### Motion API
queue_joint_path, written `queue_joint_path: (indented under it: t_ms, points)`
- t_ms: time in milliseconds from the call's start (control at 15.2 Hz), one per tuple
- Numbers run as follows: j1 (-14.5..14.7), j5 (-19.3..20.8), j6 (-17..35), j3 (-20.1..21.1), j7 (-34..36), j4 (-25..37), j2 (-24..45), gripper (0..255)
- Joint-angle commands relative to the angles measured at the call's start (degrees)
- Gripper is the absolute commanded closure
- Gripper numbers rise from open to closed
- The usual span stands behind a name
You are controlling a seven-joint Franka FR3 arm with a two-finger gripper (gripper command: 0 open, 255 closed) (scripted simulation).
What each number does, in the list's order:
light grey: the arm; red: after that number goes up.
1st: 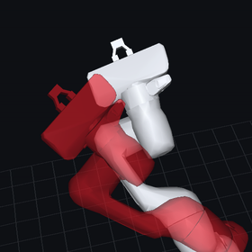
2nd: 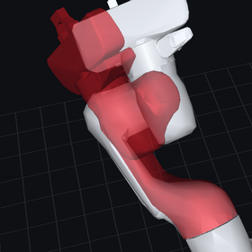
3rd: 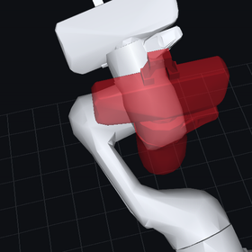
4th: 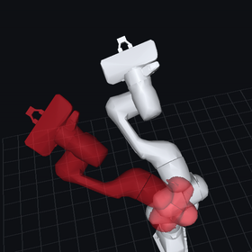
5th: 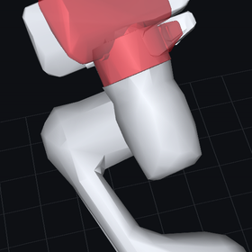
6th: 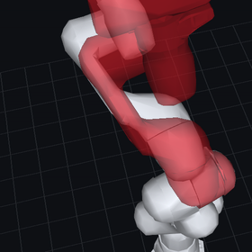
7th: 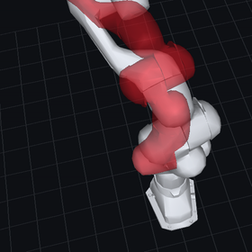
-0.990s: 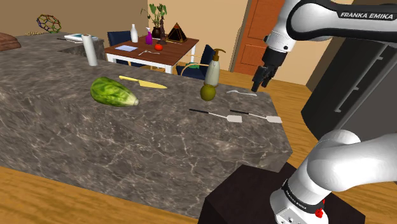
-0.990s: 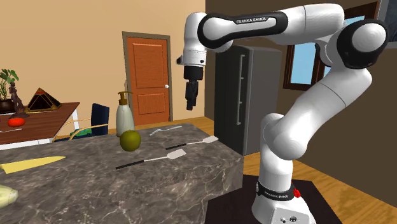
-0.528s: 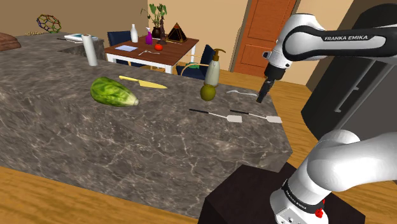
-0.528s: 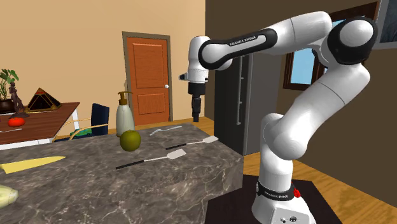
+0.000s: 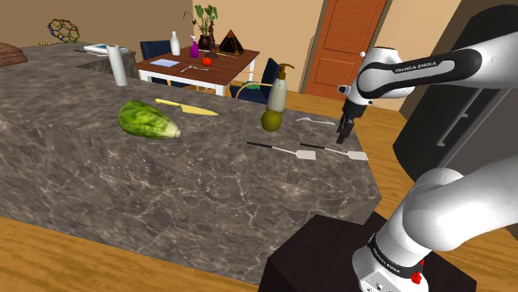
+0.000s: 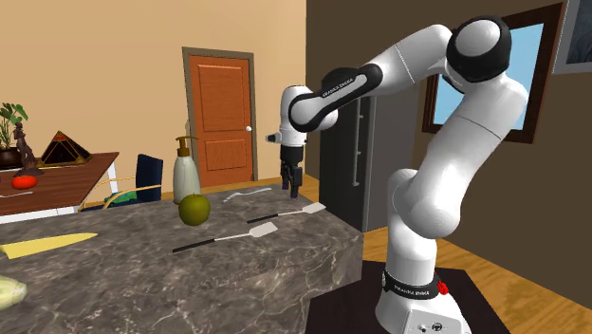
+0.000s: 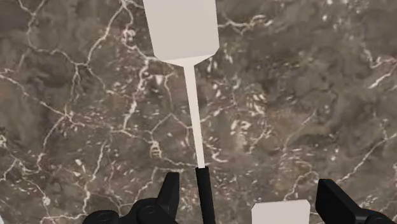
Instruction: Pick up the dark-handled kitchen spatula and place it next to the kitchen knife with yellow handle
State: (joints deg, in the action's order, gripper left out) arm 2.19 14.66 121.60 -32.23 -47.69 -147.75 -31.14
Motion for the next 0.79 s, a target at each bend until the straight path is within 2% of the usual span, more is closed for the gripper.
queue_joint_path:
  t_ms: [0,132,726]
  points:
    - [1.3,0.2,3.4,-3.3,-5.5,0.4,3.5,0]
    - [3.3,-0.7,6.8,-7.1,-11.5,1.6,8.0,0]
    - [5.1,-2.7,14.3,-9.8,-13.6,-0.9,13.3,0]
